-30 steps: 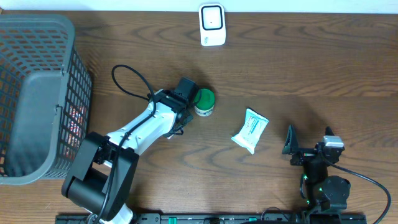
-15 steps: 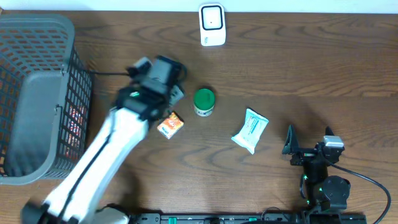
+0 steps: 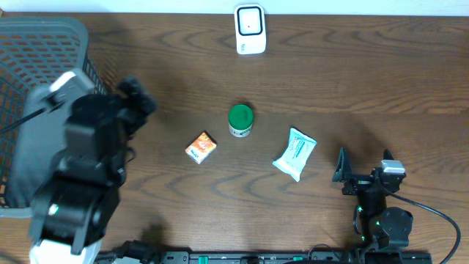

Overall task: Scan the item barcode
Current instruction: 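Move the left gripper back into the basket and grasp the red Top bar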

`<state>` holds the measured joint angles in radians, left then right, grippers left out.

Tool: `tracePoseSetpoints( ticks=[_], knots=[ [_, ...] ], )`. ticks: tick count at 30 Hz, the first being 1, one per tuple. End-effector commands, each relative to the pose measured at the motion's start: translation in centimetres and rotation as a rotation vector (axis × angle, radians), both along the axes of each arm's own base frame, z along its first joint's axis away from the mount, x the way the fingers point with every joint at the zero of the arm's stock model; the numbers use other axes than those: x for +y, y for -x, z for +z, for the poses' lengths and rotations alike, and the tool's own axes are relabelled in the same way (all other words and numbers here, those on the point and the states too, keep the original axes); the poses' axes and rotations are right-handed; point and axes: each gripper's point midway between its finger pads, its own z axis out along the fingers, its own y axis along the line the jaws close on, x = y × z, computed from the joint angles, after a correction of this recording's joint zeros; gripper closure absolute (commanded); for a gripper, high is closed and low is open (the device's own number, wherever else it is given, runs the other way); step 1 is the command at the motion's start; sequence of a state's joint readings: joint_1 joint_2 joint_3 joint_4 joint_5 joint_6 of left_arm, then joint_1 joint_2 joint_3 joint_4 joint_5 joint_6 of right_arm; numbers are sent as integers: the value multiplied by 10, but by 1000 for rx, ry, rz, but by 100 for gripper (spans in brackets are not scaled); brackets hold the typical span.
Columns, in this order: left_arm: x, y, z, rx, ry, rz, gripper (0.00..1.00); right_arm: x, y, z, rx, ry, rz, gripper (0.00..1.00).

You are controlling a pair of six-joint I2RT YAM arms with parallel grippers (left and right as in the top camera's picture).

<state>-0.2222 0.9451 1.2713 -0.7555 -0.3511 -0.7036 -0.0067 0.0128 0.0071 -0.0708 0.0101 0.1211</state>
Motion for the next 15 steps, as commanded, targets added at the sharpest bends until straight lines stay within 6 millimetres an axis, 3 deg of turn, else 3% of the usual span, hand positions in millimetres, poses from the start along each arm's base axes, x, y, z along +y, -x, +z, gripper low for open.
tracePoseSetpoints(
  ticks=[1,10,15],
  knots=[
    [35,16,17,-40,-71,101,2,3,0,-1,2,10,13,1],
    [96,40,49,-85,-139,305,2,3,0,-1,2,10,13,1],
    [120,55,73,-139,-144,410,2,3,0,-1,2,10,13,1]
  ],
)
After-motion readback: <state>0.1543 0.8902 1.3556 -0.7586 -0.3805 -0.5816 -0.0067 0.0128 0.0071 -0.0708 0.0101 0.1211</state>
